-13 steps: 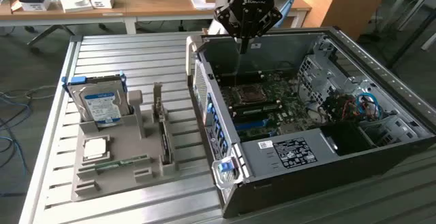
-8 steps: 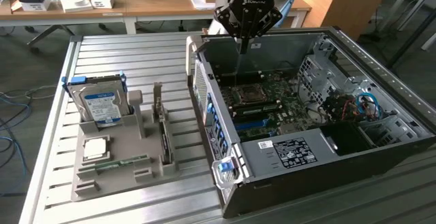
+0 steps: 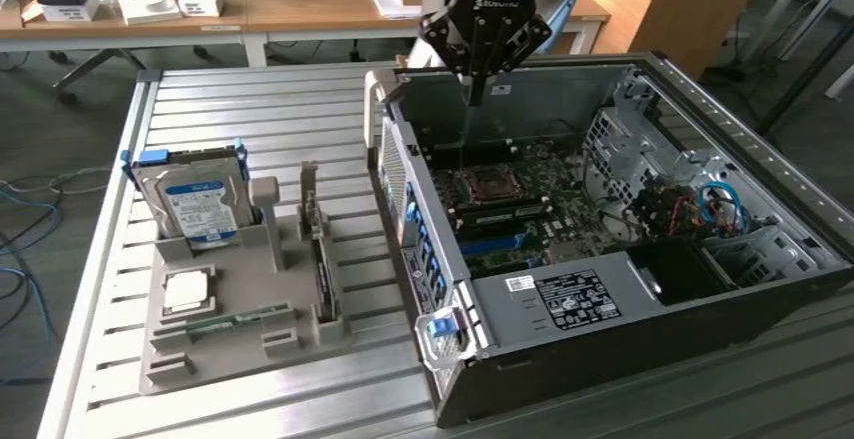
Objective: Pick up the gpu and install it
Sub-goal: 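Reach for the gpu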
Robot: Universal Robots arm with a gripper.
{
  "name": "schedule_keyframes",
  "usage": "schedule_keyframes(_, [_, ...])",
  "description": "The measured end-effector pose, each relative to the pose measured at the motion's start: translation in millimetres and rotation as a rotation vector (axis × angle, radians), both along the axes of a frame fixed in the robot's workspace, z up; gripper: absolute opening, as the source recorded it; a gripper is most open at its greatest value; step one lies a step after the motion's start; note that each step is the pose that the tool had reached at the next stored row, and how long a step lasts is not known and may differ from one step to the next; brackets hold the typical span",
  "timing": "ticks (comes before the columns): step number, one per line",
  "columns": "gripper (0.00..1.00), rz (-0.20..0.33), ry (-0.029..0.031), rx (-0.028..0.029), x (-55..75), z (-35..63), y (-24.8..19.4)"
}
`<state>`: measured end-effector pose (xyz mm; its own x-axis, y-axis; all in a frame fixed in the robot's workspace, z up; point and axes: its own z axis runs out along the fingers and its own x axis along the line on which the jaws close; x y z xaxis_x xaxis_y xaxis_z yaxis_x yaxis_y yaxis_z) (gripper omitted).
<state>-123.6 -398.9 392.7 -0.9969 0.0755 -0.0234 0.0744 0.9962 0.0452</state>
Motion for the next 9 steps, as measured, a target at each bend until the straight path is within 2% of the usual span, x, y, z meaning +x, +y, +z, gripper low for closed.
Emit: schedule_keyframes(9, [0.11, 0.0, 0.0001, -0.0001, -16.2, -2.2, 0.0])
